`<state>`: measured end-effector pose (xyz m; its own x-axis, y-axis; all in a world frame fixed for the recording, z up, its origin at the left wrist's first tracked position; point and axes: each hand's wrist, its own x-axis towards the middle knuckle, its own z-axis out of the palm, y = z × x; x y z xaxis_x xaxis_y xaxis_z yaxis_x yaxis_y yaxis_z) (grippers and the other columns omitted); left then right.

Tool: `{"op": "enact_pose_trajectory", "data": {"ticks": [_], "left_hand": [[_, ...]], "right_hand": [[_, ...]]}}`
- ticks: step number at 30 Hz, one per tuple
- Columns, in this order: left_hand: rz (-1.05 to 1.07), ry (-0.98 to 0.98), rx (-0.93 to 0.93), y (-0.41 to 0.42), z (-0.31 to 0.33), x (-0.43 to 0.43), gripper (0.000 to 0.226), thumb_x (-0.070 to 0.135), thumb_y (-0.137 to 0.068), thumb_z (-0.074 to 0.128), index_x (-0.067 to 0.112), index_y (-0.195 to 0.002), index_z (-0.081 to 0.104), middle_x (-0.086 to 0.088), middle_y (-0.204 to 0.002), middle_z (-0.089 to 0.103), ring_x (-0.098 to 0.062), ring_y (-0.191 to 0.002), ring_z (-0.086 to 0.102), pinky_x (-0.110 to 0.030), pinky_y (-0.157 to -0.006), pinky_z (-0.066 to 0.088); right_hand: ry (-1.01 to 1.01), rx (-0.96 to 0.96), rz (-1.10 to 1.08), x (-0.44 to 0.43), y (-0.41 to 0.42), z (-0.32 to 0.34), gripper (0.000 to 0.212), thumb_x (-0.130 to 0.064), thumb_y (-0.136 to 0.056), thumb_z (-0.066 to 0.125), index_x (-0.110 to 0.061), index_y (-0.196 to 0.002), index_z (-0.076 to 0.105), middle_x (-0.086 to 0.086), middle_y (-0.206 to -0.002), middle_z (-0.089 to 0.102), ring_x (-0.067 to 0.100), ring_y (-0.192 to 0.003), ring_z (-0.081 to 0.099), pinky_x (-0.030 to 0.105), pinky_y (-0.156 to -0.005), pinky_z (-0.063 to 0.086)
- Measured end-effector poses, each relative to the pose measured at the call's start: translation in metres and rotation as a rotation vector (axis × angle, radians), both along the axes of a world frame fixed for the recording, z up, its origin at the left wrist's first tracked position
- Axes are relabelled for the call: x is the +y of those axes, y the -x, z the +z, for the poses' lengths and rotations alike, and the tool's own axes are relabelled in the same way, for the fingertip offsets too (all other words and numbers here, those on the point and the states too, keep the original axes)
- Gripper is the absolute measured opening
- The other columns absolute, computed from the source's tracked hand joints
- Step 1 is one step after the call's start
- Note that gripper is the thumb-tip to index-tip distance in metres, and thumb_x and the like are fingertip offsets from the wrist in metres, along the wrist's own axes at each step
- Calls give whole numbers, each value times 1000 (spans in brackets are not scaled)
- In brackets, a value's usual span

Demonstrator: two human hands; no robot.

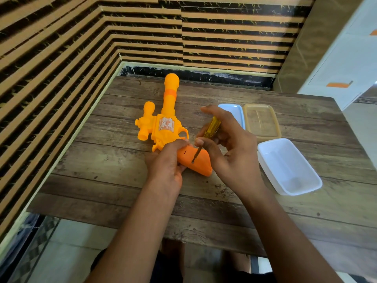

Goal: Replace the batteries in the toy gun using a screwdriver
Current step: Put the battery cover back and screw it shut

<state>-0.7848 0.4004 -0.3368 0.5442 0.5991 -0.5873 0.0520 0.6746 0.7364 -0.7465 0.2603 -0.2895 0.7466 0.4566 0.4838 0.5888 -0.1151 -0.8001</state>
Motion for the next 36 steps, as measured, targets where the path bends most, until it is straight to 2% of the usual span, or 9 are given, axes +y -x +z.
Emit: {"op": "enact_pose_trajectory", "data": {"ticks": [10,13,18,22,24,26,28,32,36], "left_hand": [[-15,-7,-3,0,1,-1,55,0,-74,82,3,-128,69,-21,-121,75,-37,-113,73,-56,-84,63],[-11,-8,15,1,3,0,56,0,-72,83,5,-126,70,-19,-119,76,-36,-111,74,-55,-80,65],[-3,-1,0,2,4,-1,50,0,-76,81,6,-125,70,-19,-116,77,-34,-104,76,-47,-76,66],[6,5,-22,1,2,-2,51,-1,-78,79,8,-127,69,-18,-117,77,-26,-89,76,-43,-70,65],[2,3,-26,1,2,-1,52,-1,-78,79,7,-128,69,-18,-118,77,-29,-95,78,-45,-72,66],[-1,3,-33,2,1,-1,54,0,-77,80,7,-129,69,-17,-120,77,-32,-104,77,-49,-75,66],[1,4,-42,3,2,-1,52,0,-78,80,7,-128,70,-17,-120,76,-31,-102,77,-49,-75,66],[-6,2,-49,3,3,-2,64,7,-67,84,8,-129,69,-18,-122,75,-33,-107,76,-44,-72,64],[6,-3,-40,3,7,-3,72,11,-59,85,8,-129,69,-17,-122,76,-33,-107,76,-45,-72,65]], "right_hand": [[23,-46,28,-2,0,2,61,4,-88,74,-23,-140,55,-7,-99,71,13,-81,68,37,-72,57],[10,-47,39,-2,-1,1,61,0,-89,75,-24,-141,55,-3,-100,71,17,-83,69,42,-73,57],[-111,7,120,-1,-1,2,50,0,-95,66,-14,-142,57,1,-131,70,20,-117,70,48,-90,60],[-190,93,158,-1,-2,4,43,13,-93,59,-6,-131,65,7,-125,72,26,-106,75,55,-85,60],[-187,65,149,-1,-2,5,39,13,-91,66,-6,-124,69,8,-113,74,23,-94,76,48,-79,60],[-136,-27,89,-1,-3,6,32,5,-90,75,-5,-119,74,5,-102,74,10,-84,69,30,-72,54],[-122,-93,57,-1,-2,8,27,-1,-91,77,-4,-118,75,4,-101,75,1,-85,66,18,-76,48],[-184,-24,165,-2,0,11,33,14,-94,62,2,-124,71,10,-122,74,20,-108,74,38,-91,59],[-138,-69,113,-1,-2,11,32,16,-91,67,0,-117,75,8,-106,74,18,-101,73,38,-84,60]]}}
